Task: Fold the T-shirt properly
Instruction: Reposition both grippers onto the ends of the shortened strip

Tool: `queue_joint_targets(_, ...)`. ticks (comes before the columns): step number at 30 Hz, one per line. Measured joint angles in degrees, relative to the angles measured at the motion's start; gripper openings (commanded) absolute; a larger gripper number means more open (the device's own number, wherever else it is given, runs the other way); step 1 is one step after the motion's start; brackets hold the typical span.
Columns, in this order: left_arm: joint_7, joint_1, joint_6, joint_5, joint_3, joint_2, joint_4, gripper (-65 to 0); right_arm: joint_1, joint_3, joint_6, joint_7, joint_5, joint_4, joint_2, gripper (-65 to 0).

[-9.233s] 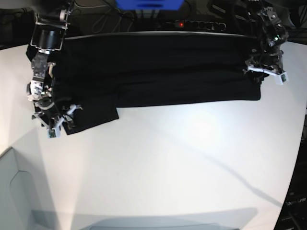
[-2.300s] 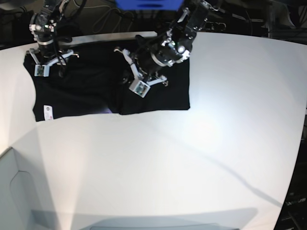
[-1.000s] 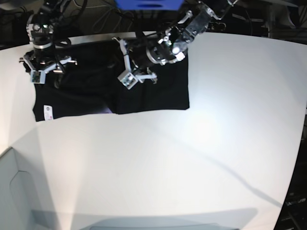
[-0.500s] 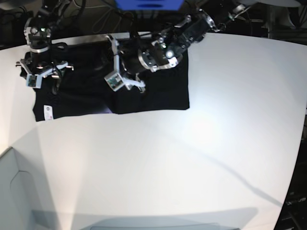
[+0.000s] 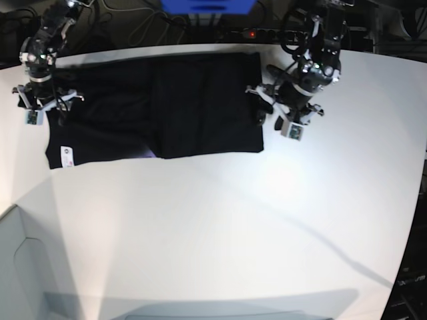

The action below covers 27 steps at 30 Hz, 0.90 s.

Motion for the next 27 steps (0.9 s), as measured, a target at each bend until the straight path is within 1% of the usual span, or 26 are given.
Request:
queue_joint_targets(3,-0.1,0.4,0.0,-0.1,-2.2,0.3,-0.1,-36.2,1.2,0.1,0.0,0.3,0.3,-3.5,0.7,-22.0)
queue_joint_targets(8,0.0,0.3,0.0,-0.2,-2.2,0.5,-0.2,-36.2,2.6,-0.2,-0.1,2.6,0.9,-6.7,1.0,-22.7)
queue_joint_targets(9,0.0,0.3,0.0,-0.2,-2.2,0.8,-0.2,-36.2,2.6,-0.2,-0.1,2.8,1.4,-7.0,1.0,-23.8)
queue_joint_targets(11,0.0,0.3,0.0,-0.1,-2.6,2.2,-0.2,-36.2,2.6,-0.2,-0.1,3.3,1.6,-7.7,1.1,-29.4)
queue_joint_targets(13,-0.3,0.2,-0.1,-0.1,-2.6,2.9,-1.0,-36.2,2.6,-0.2,-0.1,4.2,2.4,-8.5,1.1,-38.1)
queue_joint_targets(17,-0.2,-0.9,-0.3,-0.2,-2.4,3.1,-5.1,-36.2,3.0,-0.3,0.0,5.8,3.5,-10.4,1.0,-59.0)
queue_joint_targets(18,-1.1,-1.2,-0.5,-0.5,-2.4,3.1,-6.0,-36.2,3.0,-0.4,0.0,6.2,3.5,-10.6,0.9,-64.5)
queue_joint_targets(20,-2.5,-2.1,-0.9,-0.9,-2.4,3.2,-7.8,-36.2,3.1,-0.4,0.1,6.6,3.4,-11.0,0.9,-65.0)
queue_joint_targets(22,-2.7,-3.1,-1.0,-0.9,-2.7,4.0,-8.9,-36.2,3.0,-0.4,0.1,6.6,3.4,-10.9,0.9,-65.0)
queue_joint_targets(23,-3.1,-3.1,-1.0,-0.9,-2.8,4.5,-9.4,-36.2,3.0,-0.4,0.9,6.5,3.4,-10.6,0.9,-65.0)
queue_joint_targets(24,-3.7,-3.1,-1.0,-0.9,-2.8,4.8,-9.7,-36.2,3.0,-0.3,1.9,5.9,3.1,-10.2,0.9,-65.0)
queue_joint_targets(26,-3.3,-4.0,-0.9,-0.9,-2.8,4.9,-10.0,-36.2,2.8,0.1,5.8,3.5,1.5,-7.9,0.9,-65.0)
queue_joint_targets(27,-3.0,-4.3,-0.8,-0.8,-2.5,4.9,-10.0,-36.2,2.5,0.2,7.0,2.3,0.9,-6.4,0.5,-65.0)
